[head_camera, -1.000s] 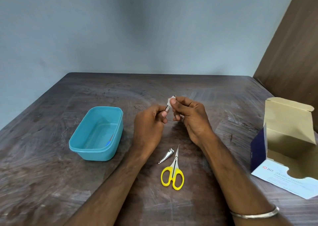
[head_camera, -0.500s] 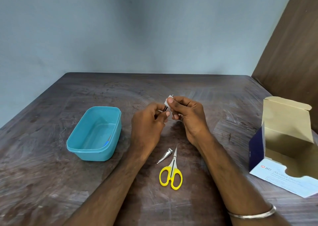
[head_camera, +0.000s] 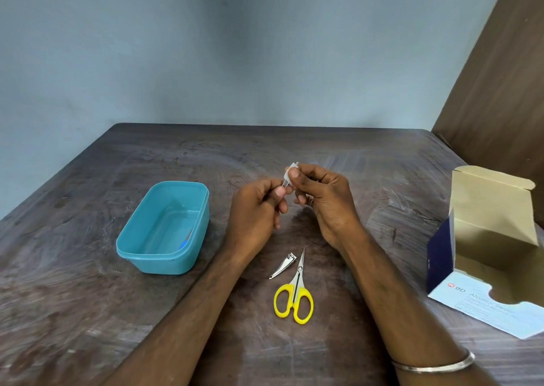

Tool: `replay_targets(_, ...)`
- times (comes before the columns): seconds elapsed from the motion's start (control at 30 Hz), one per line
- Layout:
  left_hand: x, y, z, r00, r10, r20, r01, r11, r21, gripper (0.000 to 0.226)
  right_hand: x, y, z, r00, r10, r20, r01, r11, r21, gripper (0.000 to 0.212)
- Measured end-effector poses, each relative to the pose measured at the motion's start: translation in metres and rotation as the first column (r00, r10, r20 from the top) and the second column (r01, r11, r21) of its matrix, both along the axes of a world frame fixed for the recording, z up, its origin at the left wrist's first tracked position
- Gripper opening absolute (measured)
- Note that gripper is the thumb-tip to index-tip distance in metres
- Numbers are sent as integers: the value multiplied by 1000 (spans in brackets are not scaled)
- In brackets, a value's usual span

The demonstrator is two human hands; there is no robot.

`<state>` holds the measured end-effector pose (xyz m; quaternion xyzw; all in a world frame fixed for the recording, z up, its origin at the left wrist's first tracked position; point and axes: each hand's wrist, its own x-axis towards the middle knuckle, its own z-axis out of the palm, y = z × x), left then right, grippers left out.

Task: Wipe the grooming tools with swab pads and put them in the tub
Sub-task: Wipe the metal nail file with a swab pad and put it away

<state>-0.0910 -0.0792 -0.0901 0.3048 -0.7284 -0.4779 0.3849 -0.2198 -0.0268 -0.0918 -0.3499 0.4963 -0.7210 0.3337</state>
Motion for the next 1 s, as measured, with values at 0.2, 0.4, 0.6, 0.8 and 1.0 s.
replay_targets(0.2,0,4,5,997,24,-71,-15,993,118,14,-3,-1,-4,999,-52,14,52,998,38,13)
replay_targets(0.4,-1,1,5,990,105,-94,-92,987,134,9,-8,-4,-3,975,-160,154,154,987,53,12)
replay_targets(0.6,5,8,18,972,198,-127,-184,977,111,7,-6,0,0,974,-149,172,141,988,60,17)
replay_targets(0.8,31,17,52,962,239,-130,-238,971,23,9,-5,2,4,973,-75,217,77,997,-1,27)
replay_targets(1.0,80,-8,86,922,372,111,-355,923,-148,11,0,3,7,972,-25,235,25,1000,1,13)
